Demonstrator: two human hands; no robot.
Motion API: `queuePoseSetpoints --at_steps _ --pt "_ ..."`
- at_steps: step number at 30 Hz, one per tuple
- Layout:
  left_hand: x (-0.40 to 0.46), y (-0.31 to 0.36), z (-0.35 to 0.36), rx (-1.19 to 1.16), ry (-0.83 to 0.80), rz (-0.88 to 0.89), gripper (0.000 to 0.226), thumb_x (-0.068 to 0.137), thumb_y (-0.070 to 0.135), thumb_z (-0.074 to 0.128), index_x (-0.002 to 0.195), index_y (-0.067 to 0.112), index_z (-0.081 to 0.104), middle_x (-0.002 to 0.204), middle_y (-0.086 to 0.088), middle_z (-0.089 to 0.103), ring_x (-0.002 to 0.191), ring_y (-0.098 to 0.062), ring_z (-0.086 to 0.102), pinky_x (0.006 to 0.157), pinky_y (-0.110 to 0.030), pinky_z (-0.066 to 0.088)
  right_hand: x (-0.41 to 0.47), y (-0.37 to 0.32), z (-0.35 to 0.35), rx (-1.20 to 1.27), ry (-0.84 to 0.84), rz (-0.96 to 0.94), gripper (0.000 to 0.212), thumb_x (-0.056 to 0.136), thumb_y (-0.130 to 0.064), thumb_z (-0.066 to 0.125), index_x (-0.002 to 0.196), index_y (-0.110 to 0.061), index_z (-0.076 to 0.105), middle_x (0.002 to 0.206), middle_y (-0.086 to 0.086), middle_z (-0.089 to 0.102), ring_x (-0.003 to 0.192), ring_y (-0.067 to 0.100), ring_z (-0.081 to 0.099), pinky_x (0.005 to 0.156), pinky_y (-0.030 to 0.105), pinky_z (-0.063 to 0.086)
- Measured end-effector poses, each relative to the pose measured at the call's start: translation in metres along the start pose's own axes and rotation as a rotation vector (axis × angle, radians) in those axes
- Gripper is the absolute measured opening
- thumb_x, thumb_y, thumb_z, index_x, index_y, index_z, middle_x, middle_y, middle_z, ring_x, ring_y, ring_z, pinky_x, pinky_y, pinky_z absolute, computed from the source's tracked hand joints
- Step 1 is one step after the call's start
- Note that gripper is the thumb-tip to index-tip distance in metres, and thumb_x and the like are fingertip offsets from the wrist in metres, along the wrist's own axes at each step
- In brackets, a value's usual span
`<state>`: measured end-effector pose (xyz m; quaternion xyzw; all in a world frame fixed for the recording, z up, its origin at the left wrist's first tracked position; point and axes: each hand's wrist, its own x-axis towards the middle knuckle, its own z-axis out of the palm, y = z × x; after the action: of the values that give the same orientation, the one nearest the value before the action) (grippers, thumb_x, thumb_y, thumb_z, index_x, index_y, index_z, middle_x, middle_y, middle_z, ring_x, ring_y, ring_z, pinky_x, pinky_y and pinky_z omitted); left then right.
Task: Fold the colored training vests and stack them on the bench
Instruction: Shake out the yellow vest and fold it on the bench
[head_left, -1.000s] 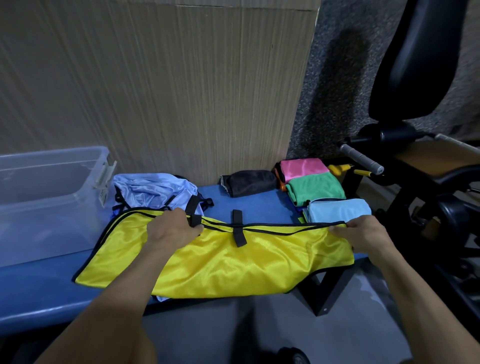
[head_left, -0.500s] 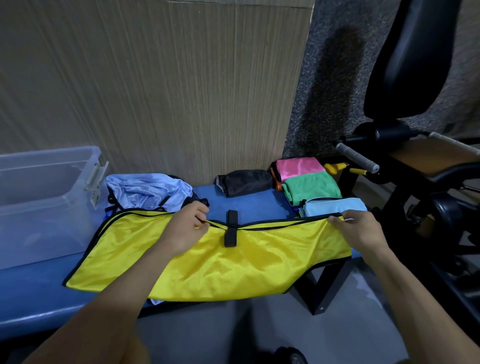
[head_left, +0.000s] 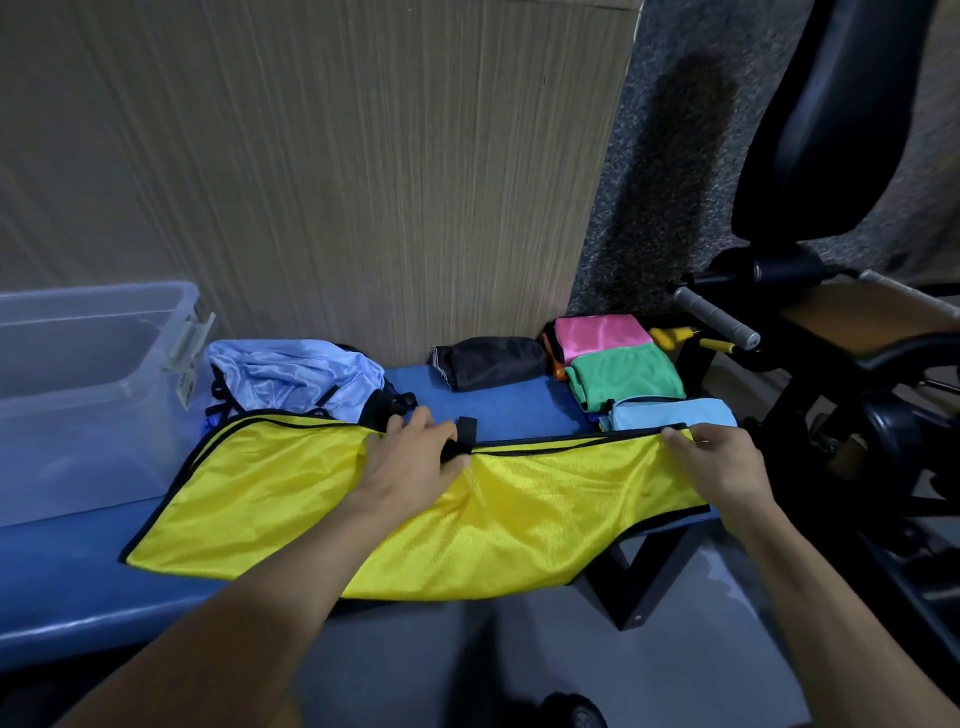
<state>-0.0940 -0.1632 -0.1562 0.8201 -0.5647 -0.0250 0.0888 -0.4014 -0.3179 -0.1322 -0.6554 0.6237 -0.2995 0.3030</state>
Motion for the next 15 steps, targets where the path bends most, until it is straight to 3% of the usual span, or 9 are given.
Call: queuePoseSetpoints --at_steps 3,6,8,10,12,15 --pt "0.010 0.001 0.002 -0.036 0.131 -0.023 0.038 0.099 0.058 0.048 0.118 0.026 0.056 0.116 0.002 0.053 0.108 -0.024 0.056 0.085 -0.043 0.049 0.000 -0.001 0.001 0.013 0.009 0.004 0.038 0.094 -0.044 0.068 0.104 -0.007 0.072 0.089 0.009 0.066 0.078 0.025 0.058 0.064 0.033 0.041" --pt "0.019 0.000 0.006 -0.123 0.218 -0.045 0.032 0.098 0.053 0.054 0.107 0.022 0.050 0.106 0.003 0.058 0.096 -0.024 0.062 0.075 -0.040 0.050 -0.002 -0.006 0.003 0.043 0.026 0.004 0.049 0.094 -0.044 0.068 0.120 -0.003 0.069 0.110 0.015 0.070 0.101 0.031 0.064 0.079 0.036 0.049" --pt "0.024 0.000 0.010 -0.146 0.233 -0.065 0.031 0.097 0.051 0.058 0.102 0.023 0.046 0.101 0.004 0.059 0.092 -0.024 0.063 0.074 -0.040 0.049 -0.004 -0.010 0.003 0.042 0.031 -0.004 0.044 0.095 -0.043 0.068 0.114 -0.004 0.071 0.105 0.013 0.071 0.098 0.032 0.066 0.077 0.035 0.048" --pt "0.028 0.001 0.016 -0.136 0.226 -0.067 0.027 0.097 0.048 0.059 0.092 0.025 0.045 0.093 0.007 0.057 0.090 -0.023 0.062 0.077 -0.040 0.047 -0.005 -0.010 0.002 -0.026 0.020 -0.014 0.033 0.094 -0.043 0.066 0.093 -0.010 0.071 0.085 0.008 0.068 0.082 0.030 0.063 0.068 0.036 0.046" --pt "0.031 0.003 0.020 -0.142 0.220 -0.064 0.025 0.099 0.045 0.058 0.085 0.027 0.046 0.088 0.009 0.054 0.088 -0.020 0.060 0.081 -0.041 0.046 -0.007 -0.007 0.001 -0.104 0.002 -0.006 0.037 0.093 -0.043 0.067 0.074 -0.012 0.061 0.066 0.004 0.057 0.069 0.027 0.056 0.062 0.035 0.041" --pt "0.035 0.004 0.025 -0.154 0.200 -0.057 0.019 0.100 0.043 0.056 0.087 0.030 0.051 0.089 0.011 0.054 0.091 -0.018 0.059 0.085 -0.042 0.043 -0.008 -0.001 -0.003 -0.165 0.004 0.013 0.046 0.091 -0.040 0.071 0.061 -0.013 0.048 0.059 0.003 0.048 0.058 0.023 0.048 0.053 0.032 0.033"
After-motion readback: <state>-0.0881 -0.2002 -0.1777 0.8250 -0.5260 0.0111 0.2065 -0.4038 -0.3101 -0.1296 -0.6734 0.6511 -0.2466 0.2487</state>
